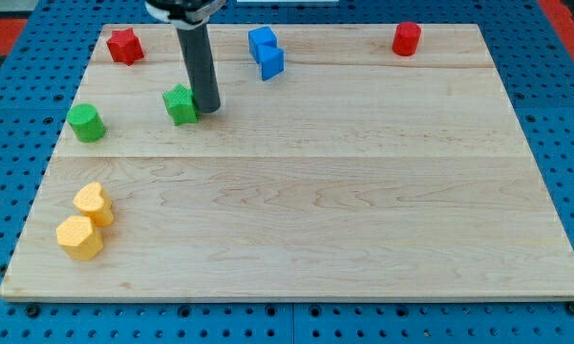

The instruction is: Place the red star to the left of blue triangle

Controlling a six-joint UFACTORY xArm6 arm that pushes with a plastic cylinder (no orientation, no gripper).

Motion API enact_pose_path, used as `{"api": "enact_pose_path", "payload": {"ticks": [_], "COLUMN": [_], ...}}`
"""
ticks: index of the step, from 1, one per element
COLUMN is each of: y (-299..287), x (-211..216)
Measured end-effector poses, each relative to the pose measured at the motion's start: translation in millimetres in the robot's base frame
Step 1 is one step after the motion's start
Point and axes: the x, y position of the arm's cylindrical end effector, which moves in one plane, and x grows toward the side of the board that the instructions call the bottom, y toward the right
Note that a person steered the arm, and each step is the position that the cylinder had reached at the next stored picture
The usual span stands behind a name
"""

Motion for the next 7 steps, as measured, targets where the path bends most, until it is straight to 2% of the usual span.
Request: {"api": "enact_pose_path", "payload": {"ticks": [2,3,4,5,6,7], "y": [-90.0,-101.2,-91.1,-165.3,-199.2,-199.5], "x": [2.6,4.3,-23.8,-36.1,-67.5,-123.6]}}
